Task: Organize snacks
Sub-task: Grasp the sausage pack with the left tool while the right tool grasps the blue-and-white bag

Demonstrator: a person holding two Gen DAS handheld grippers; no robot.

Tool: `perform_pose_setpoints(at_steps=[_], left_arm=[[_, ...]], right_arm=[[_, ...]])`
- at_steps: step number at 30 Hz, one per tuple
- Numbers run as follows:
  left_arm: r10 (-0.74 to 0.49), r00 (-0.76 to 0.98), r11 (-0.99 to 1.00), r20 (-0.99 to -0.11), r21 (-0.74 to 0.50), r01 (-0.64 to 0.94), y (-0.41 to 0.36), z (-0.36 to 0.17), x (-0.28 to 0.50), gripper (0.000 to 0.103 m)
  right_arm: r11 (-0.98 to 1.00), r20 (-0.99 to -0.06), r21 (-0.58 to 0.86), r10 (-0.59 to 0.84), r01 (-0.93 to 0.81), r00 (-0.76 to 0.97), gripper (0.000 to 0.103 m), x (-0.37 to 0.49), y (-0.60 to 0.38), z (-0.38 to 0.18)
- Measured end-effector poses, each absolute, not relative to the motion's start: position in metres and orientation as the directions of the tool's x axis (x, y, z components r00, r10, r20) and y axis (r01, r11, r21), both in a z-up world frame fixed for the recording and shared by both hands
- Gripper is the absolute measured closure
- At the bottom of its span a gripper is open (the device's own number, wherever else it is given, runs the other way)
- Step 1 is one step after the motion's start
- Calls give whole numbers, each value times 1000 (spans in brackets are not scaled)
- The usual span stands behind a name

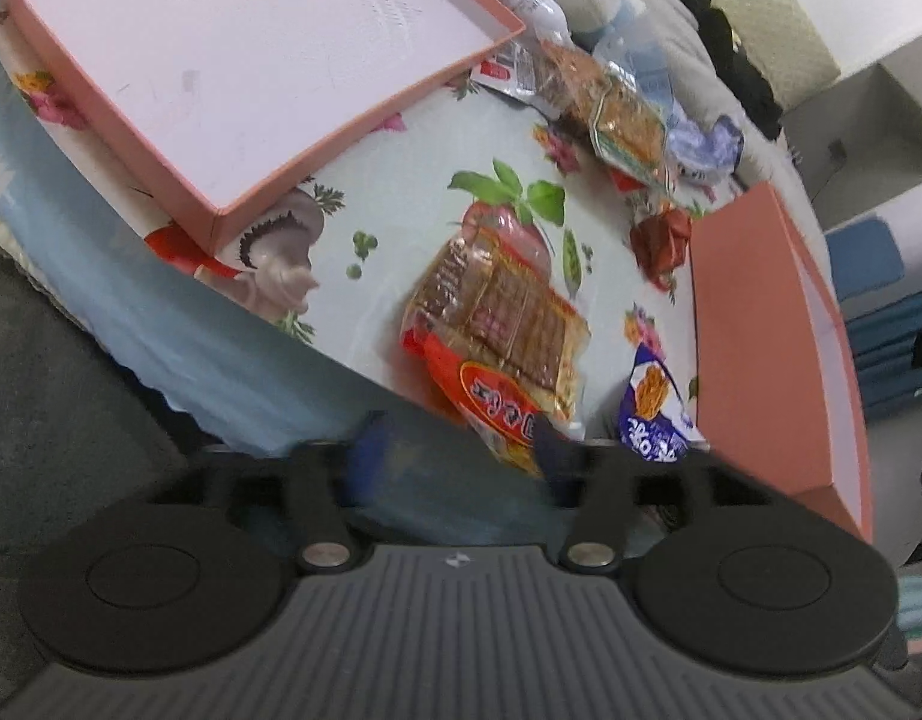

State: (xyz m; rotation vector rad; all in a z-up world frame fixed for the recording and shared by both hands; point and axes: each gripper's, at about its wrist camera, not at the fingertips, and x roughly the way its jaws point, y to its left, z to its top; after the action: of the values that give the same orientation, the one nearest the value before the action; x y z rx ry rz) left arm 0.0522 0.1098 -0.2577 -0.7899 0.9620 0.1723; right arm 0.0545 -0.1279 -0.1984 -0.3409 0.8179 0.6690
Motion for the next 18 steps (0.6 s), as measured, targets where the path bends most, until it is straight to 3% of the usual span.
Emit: perform_pose_setpoints(at_steps=[2, 4, 6, 8, 10, 11, 12, 13, 18], left_arm=[[-180, 589, 737, -788, -505, -450, 106, -250, 49, 30], [-166, 596, 764, -786, -485, -426, 103, -241, 48, 23], [-158, 603, 793, -782, -464, -394, 100, -232, 48, 20], [-133, 614, 823, -778, -432, -369, 97, -222, 50, 19], [-113, 631, 853, -767, -401, -334, 94, -213, 54, 16], [-100, 639, 871, -763, -377, -314, 91, -210, 58, 15], [-90, 643, 885, -761, -357, -298, 90, -208, 62, 15], [-87, 644, 897, -760, -341, -282, 88, -207, 67, 15], [-139, 620, 931, -772, -316, -185, 82, -213, 100, 14]], right_arm=[[745, -755, -9, 433, -667, 493, 90, 53, -132, -195], [748, -746, 5, 445, -663, 496, 78, 51, -136, -191], [755, -733, 18, 456, -655, 505, 53, 51, -141, -186], [751, -716, 42, 483, -659, 505, 44, 50, -145, -180], [748, -697, 71, 511, -660, 503, 43, 51, -148, -175], [755, -690, 81, 514, -651, 510, 36, 53, -149, -174], [771, -683, 95, 511, -630, 522, 20, 56, -150, -176], [785, -680, 110, 506, -609, 530, 15, 60, -151, -178], [870, -715, 198, 443, -452, 540, 16, 90, -152, -201]])
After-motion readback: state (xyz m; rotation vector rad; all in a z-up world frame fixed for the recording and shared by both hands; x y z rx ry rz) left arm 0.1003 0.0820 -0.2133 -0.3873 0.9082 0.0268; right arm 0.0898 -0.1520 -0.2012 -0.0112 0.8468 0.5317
